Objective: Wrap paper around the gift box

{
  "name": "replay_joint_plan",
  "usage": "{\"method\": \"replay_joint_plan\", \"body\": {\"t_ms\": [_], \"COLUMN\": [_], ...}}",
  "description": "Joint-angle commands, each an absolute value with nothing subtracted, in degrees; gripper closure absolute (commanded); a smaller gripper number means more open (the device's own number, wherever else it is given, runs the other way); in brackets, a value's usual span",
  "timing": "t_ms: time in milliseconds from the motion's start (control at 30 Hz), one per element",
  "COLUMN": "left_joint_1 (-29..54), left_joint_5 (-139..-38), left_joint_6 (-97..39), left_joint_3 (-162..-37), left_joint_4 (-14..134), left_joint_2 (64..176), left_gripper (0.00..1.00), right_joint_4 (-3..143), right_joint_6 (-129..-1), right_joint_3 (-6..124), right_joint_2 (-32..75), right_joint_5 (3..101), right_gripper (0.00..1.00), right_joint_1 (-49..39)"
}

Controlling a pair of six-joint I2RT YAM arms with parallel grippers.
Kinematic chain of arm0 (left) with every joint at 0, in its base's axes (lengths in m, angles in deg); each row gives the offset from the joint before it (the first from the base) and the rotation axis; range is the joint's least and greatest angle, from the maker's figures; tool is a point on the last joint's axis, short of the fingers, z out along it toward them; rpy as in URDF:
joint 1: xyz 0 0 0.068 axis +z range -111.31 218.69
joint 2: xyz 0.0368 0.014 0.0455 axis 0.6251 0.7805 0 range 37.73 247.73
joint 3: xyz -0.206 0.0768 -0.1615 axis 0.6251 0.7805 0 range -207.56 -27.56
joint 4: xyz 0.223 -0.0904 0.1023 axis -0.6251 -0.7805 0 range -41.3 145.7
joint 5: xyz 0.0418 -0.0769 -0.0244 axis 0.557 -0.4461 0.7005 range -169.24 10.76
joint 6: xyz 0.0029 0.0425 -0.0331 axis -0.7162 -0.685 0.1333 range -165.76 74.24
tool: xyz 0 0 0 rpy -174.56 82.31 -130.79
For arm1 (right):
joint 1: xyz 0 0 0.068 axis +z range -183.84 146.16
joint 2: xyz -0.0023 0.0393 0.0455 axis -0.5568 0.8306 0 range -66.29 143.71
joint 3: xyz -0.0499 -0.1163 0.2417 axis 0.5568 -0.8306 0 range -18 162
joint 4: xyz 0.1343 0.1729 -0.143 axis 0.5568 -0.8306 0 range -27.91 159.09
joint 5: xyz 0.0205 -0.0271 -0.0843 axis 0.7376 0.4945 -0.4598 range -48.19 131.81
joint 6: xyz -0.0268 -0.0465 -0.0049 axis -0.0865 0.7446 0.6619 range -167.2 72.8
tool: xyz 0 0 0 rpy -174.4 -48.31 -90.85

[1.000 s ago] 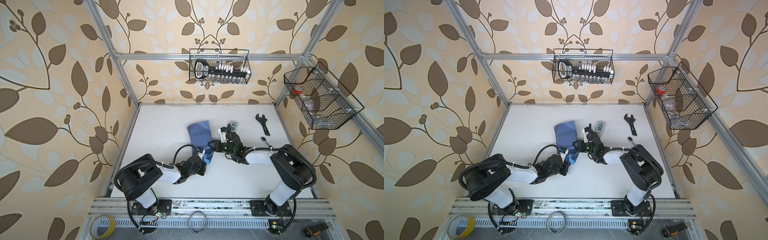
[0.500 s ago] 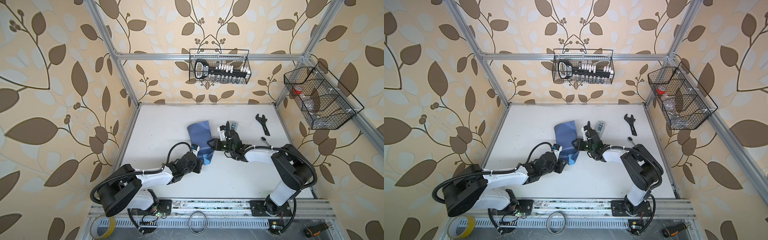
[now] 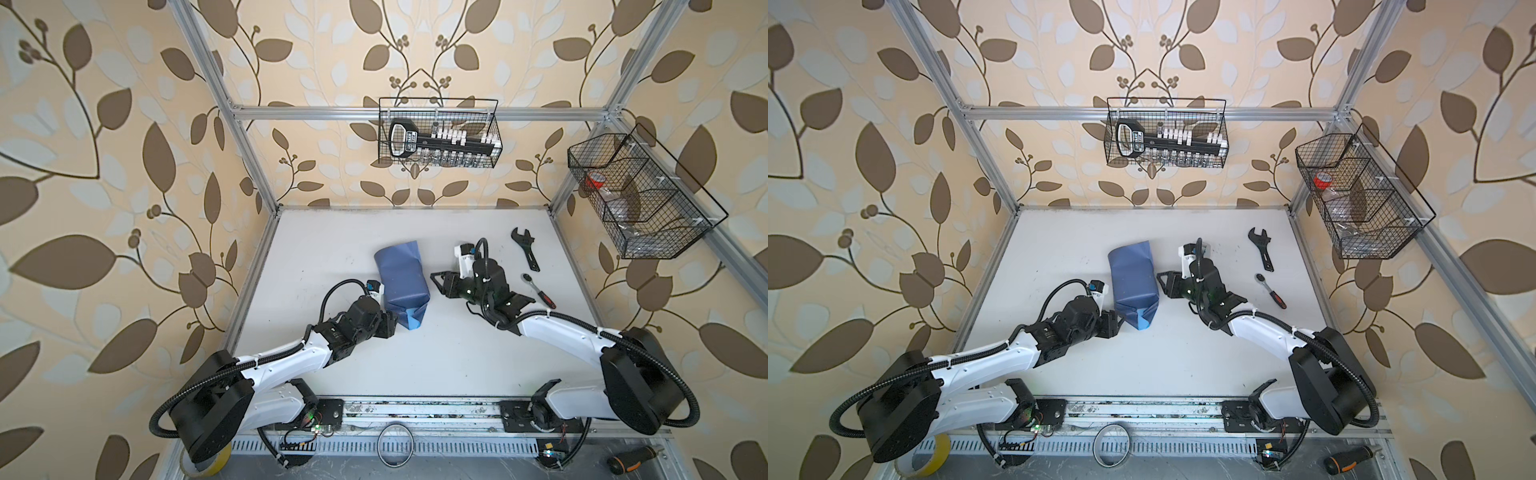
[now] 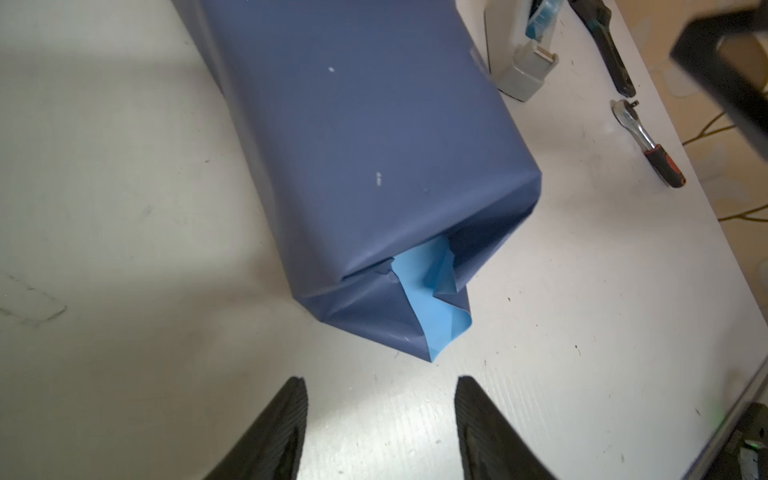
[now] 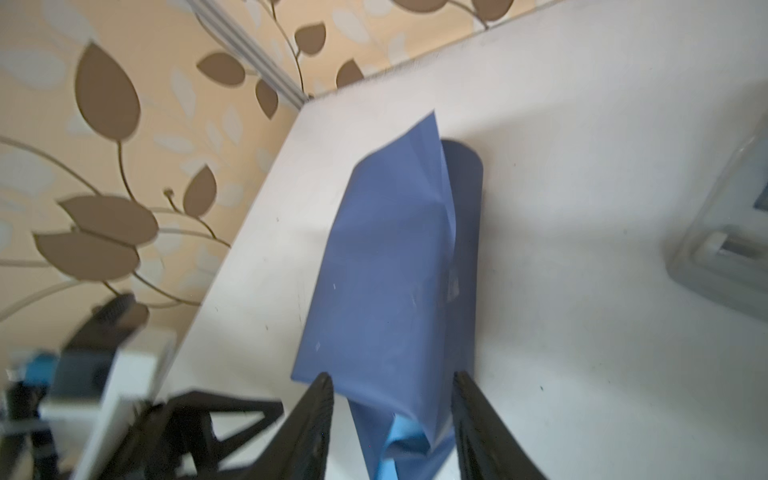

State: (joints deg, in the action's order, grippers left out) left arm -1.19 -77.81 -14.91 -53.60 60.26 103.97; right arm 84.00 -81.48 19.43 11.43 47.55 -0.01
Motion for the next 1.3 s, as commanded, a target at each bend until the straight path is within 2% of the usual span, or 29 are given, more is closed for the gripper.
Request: {"method": "replay_joint_plan", "body": {"t_ms": [0,200,333,767,1267], "left_joint_1": [0.5,0.6,0.6,0.6,0.5], "left_joint_5": [-80.4,-80.1,-79.4,-79.0,-84.6], "left_joint_6": [-12.8,-12.6,-12.6,-12.1,-11.7], "left_joint_3": [-56.1,-56.0,-56.0,-55.5,-56.3], "left_joint_4": [57.3,56.5,55.8,55.7,60.1], "left_joint_2": [102.8,102.9,103.6,105.5,111.0], "left_gripper": [0.38,0.33,0.32,0.32,0.34], "right_joint_4": [82.3,91.3,96.0,100.7,108.8], "right_joint_6": [-79.5,-79.7,-80.1,-82.0,-84.2], "right_joint_3": [16.4,14.0,14.2,14.4,13.6], "right_joint_2": [11.5,16.5,20.7,27.5,32.5], "right_joint_5": [40.2,36.8,36.5,35.6,33.2], "right_gripper": [0.67,0.83,0.88,0.91,0.89], "right_joint_1": [4.5,8.5,9.6,11.5,12.5]}}
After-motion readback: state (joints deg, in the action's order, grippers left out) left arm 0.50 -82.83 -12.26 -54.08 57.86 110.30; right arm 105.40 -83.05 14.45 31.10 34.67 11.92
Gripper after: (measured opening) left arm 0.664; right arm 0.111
